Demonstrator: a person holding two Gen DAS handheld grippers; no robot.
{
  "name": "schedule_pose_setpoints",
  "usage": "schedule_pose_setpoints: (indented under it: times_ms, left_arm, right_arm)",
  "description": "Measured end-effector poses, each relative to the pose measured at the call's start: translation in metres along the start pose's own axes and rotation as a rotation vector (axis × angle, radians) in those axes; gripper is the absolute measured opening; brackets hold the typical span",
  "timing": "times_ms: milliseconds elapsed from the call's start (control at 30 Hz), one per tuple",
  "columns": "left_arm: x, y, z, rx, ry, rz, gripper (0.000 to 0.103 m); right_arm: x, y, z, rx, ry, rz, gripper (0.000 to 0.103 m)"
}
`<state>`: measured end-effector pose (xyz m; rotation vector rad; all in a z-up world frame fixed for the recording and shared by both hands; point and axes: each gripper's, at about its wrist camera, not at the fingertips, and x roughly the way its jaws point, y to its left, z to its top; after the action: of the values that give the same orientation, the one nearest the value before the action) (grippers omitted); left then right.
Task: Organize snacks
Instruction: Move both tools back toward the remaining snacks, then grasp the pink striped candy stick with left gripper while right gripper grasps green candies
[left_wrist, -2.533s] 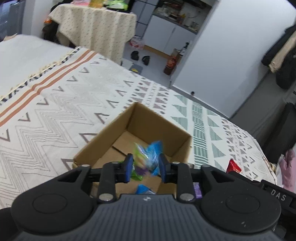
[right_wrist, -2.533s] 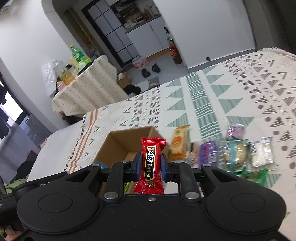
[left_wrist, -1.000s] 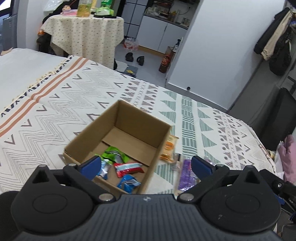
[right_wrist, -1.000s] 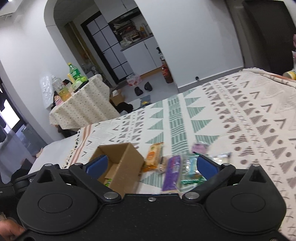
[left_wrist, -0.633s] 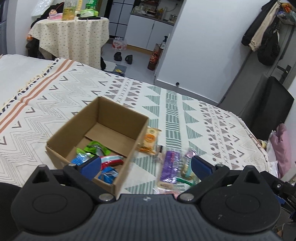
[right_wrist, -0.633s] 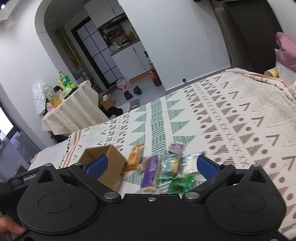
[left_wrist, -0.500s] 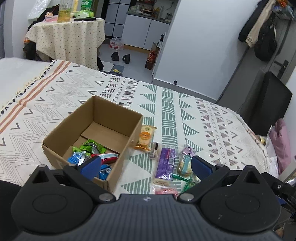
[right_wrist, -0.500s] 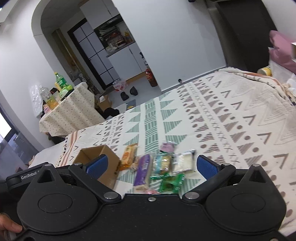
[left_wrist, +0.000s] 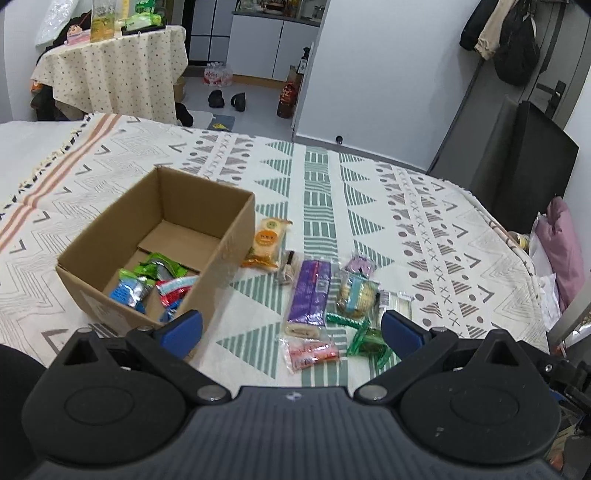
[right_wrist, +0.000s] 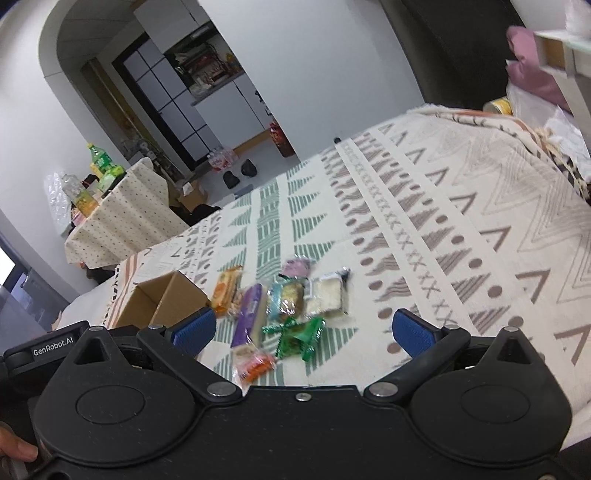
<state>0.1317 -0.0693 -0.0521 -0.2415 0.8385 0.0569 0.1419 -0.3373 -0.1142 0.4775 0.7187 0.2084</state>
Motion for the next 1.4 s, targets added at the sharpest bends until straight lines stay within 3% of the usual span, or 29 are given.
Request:
schedule_pose_setpoints:
  times_ms: [233,533,1000,1100,1300,1333,1400]
  left_arm:
    - [0.021,-0.006,-0.012,0.006,0.033,-0.013,0.099]
    - [0.069,-0.007,-0.019,-0.023,0.118,-0.049,0.073]
    - [0.137,-0.009,-0.030,-0.052,0.224,-0.036,0.071]
    - [0.149,-0.007,-0.034,-0.071,0.258,-0.026,0.065]
    - [0.151,-0.013,-0.038,-0.042,0.246,-0.008,0.059]
    - [0.151,-0.012,-0.037,-0.047,0.245,-0.012,0.051]
    - [0.150,-0.013,-0.036,-0.045,0.248,-0.016,0.048]
  right_arm:
    - [0.018,-0.009,-0.005,0.047,0.062,0.002,0.093]
    - [0.053,-0.012,-0.005,0.067,0.142,-0.019,0.078]
    - [0.109,-0.012,-0.005,0.129,0.226,-0.019,0.070]
    - [0.122,-0.008,-0.005,0.125,0.236,-0.026,0.070]
    - [0.142,-0.003,-0.008,0.132,0.260,-0.018,0.070]
    - [0.144,-0.003,-0.008,0.135,0.264,-0.019,0.070]
    - [0.148,-0.002,-0.010,0.139,0.272,-0.020,0.070]
